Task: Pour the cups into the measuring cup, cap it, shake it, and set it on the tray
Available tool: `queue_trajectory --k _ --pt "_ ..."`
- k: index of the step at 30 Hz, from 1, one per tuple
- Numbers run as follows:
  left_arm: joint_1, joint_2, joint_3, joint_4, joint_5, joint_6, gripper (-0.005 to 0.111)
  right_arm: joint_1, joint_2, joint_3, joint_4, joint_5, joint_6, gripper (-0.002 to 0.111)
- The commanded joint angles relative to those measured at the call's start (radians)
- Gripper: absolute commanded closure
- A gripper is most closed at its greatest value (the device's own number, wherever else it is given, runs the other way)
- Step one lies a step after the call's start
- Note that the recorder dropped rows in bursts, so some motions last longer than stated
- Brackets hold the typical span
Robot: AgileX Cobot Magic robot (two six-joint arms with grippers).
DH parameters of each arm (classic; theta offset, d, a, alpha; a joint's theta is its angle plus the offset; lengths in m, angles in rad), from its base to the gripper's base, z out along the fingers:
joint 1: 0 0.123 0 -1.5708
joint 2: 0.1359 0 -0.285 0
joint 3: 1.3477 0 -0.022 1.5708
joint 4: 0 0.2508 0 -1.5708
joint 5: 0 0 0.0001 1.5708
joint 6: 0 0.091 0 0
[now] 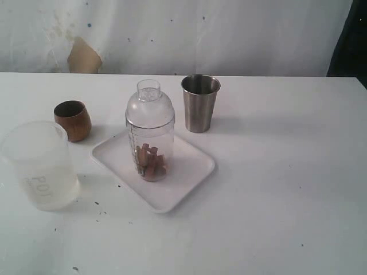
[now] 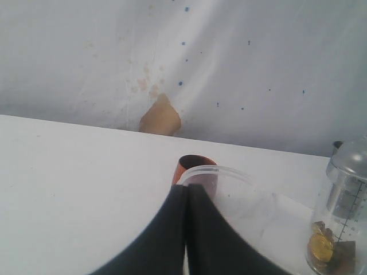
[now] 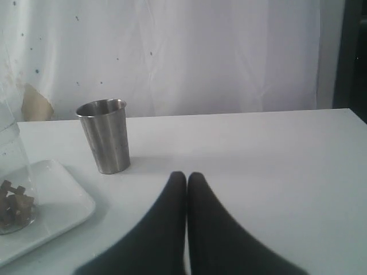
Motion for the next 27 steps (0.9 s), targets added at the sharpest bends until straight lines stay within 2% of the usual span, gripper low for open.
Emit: queue_trajectory --k 1,21,27 --pt "0.000 -0.003 0.006 -0.003 -0.005 0.000 0.107 -0.004 -0.005 0.005 -0.007 0.006 0.002 0.108" --pt "0.000 -0.003 0.006 -0.003 -0.005 0.000 0.107 -0.004 -0.005 0.005 -0.007 0.006 0.002 0.108" --pt "0.000 -0.003 0.006 -0.003 -0.005 0.000 0.107 -0.043 -0.005 0.005 -0.057 0.006 0.002 0.108"
